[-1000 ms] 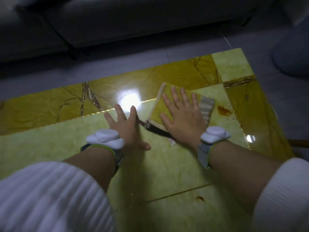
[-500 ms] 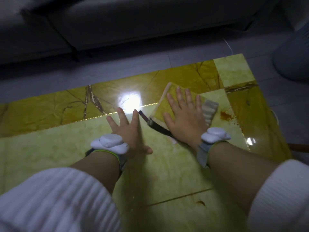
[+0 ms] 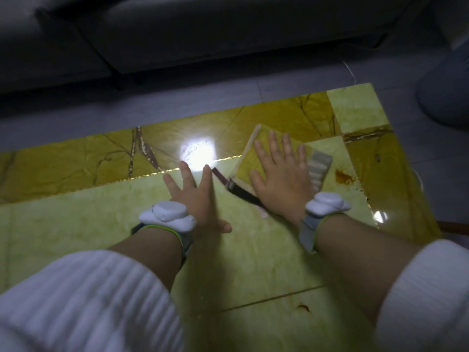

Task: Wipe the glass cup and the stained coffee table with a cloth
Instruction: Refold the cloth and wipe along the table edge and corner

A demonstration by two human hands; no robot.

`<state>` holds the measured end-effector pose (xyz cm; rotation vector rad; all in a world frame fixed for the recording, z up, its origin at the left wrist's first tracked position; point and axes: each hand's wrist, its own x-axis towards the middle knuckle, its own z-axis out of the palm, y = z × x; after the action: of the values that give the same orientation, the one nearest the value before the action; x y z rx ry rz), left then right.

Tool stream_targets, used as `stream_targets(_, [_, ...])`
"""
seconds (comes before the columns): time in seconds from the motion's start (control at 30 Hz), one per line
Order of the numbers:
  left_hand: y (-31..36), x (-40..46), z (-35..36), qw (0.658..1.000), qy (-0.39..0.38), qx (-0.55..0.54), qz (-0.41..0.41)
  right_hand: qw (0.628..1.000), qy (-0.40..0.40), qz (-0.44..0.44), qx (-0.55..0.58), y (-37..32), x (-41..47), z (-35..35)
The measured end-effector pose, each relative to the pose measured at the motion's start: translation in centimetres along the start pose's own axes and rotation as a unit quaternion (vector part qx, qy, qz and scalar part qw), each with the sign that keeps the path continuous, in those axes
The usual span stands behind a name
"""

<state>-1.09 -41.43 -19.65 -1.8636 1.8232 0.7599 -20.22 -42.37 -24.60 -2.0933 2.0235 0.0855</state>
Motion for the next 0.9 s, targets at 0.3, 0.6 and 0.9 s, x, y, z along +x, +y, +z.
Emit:
stream_targets(0.3, [-0.3, 0.2, 0.4, 1.0, 0.004, 0.01, 0.001, 0.979, -0.04, -0.195, -0.036, 3.9, -3.5, -0.2])
stream_targets(0.6, [0.5, -0.6, -0.1, 1.0, 0.021, -0.01, -0.008, 0.997, -0.005, -0.082, -0.01, -0.7, -4.3, 0.4])
stream_targets(0.9, [0.2, -1.0, -0.9, 1.0, -0.016, 0.01, -0.004, 0.995, -0.031, -0.096, -0.007, 4.0, -1.4, -0.7])
